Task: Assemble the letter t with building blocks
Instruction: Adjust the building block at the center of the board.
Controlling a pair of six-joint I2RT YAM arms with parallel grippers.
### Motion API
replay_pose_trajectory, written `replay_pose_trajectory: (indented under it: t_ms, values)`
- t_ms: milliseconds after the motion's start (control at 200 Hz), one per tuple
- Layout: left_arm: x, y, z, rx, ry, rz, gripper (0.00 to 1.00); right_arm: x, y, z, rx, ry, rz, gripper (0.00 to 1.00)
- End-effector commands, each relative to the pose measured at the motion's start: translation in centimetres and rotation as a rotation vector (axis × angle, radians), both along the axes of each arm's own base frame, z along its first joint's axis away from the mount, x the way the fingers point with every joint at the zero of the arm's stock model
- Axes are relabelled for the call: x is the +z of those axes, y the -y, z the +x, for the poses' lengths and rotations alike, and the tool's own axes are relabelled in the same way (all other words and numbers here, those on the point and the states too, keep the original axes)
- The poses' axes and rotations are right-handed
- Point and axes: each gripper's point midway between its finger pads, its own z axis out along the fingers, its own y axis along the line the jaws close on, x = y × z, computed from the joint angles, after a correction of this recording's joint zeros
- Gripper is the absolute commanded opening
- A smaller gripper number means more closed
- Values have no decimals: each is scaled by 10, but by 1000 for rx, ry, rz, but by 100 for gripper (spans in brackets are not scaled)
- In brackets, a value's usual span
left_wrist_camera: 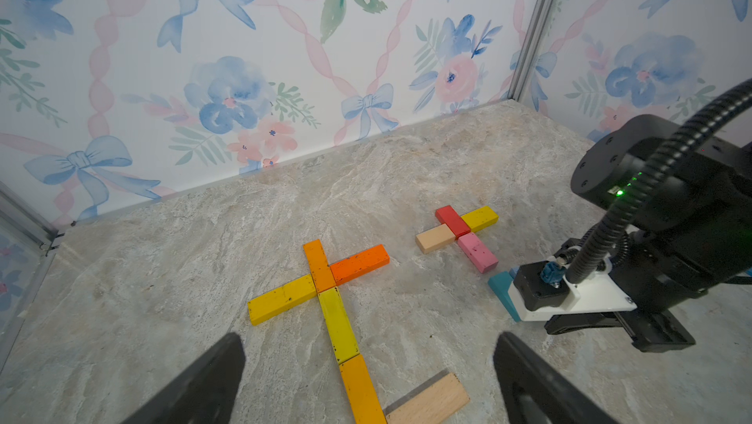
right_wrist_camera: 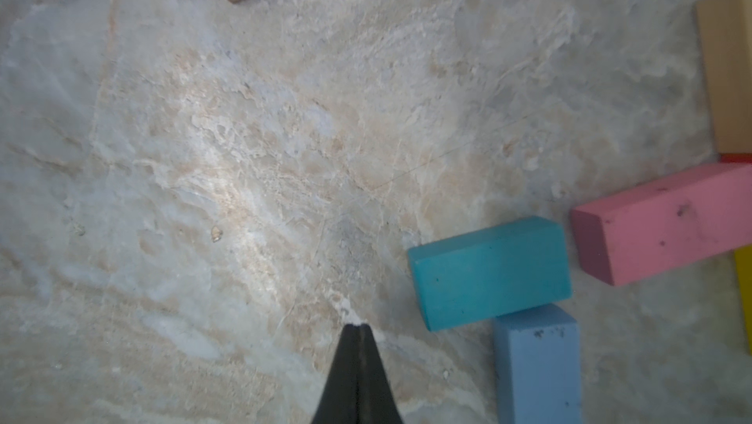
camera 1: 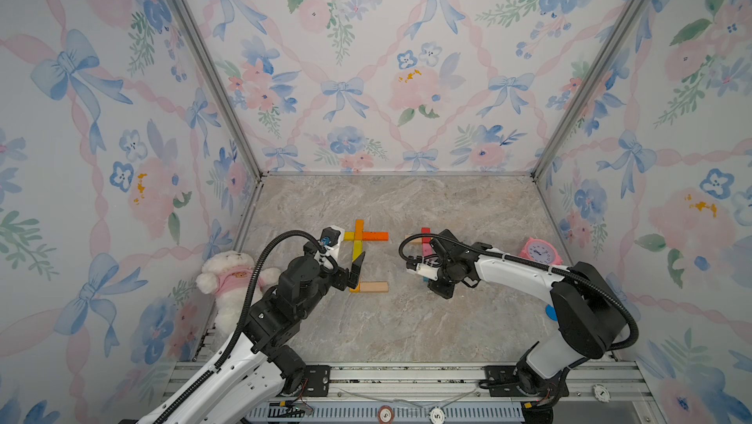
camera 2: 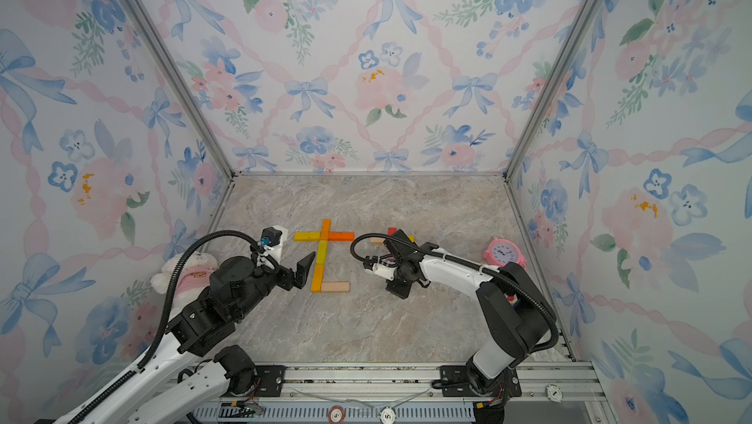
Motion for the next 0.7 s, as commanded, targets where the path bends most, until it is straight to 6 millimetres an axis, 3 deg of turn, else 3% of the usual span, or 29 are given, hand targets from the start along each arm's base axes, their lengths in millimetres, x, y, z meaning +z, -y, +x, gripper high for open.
replay_pose_trajectory:
  t_ms: [0, 695]
  values:
    - [2, -3, 0, 10, 20, 5, 98, -2, -2, 1, 18, 5, -33, 0]
    - [1, -3, 0, 10, 19, 10, 98, -17, -7, 23, 0, 29, -71, 0]
